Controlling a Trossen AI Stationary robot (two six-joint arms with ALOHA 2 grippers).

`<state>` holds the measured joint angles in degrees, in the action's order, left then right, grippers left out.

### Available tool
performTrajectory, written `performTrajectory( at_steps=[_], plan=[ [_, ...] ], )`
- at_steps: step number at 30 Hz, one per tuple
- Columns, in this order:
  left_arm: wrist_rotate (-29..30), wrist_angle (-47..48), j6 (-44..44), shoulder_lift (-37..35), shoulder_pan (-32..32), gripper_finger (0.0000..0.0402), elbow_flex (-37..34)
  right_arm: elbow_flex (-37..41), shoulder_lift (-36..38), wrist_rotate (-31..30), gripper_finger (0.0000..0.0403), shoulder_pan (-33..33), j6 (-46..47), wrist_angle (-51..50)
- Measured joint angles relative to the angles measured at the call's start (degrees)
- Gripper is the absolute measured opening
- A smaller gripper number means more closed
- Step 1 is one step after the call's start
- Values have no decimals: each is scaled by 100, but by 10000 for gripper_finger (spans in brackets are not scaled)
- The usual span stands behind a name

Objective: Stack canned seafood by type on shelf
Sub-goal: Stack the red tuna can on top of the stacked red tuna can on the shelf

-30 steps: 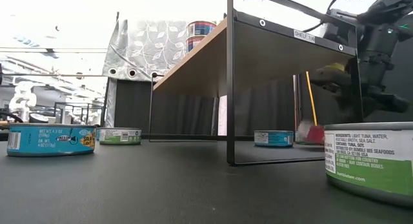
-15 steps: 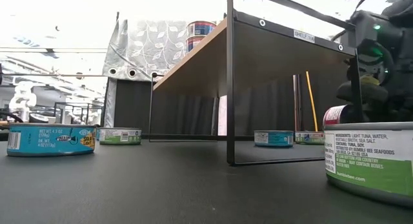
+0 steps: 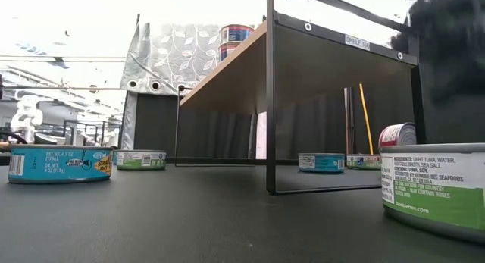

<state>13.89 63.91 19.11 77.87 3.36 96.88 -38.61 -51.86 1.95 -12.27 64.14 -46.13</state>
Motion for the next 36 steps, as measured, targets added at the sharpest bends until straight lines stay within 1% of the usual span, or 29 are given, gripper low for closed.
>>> performTrajectory(
  at_steps=[3,6,10,12,13,16,21,25,28,36],
  plan=[
    [56,-44,-2,0,-2,10,0,-802,-72,-224,99,-6,-1167,-370],
    [178,-49,-4,0,-2,10,0,-1449,-297,-357,172,140,-2391,-882],
    [290,-49,4,0,-2,10,0,-1810,-624,-364,272,388,-4259,-1357],
    [291,-49,7,0,-2,10,0,-1816,-744,-361,305,515,-5227,-1498],
    [292,-49,7,0,-2,10,0,-1809,-824,-359,315,596,-5614,-1535],
    [296,-49,54,0,-2,10,0,-1728,-1099,-393,321,888,-6438,-1725],
    [515,-49,292,0,-2,10,0,-1648,-1471,-387,308,1330,-7499,-1738],
    [600,-49,299,0,4,10,0,-1648,-1782,-170,303,1700,-8168,-1718],
    [612,-49,272,0,4,10,0,-1648,-2049,-14,302,1984,-8552,-1688],
    [609,-45,129,0,4,10,0,-1647,-2743,278,301,2654,-9176,-1400]
  ],
)
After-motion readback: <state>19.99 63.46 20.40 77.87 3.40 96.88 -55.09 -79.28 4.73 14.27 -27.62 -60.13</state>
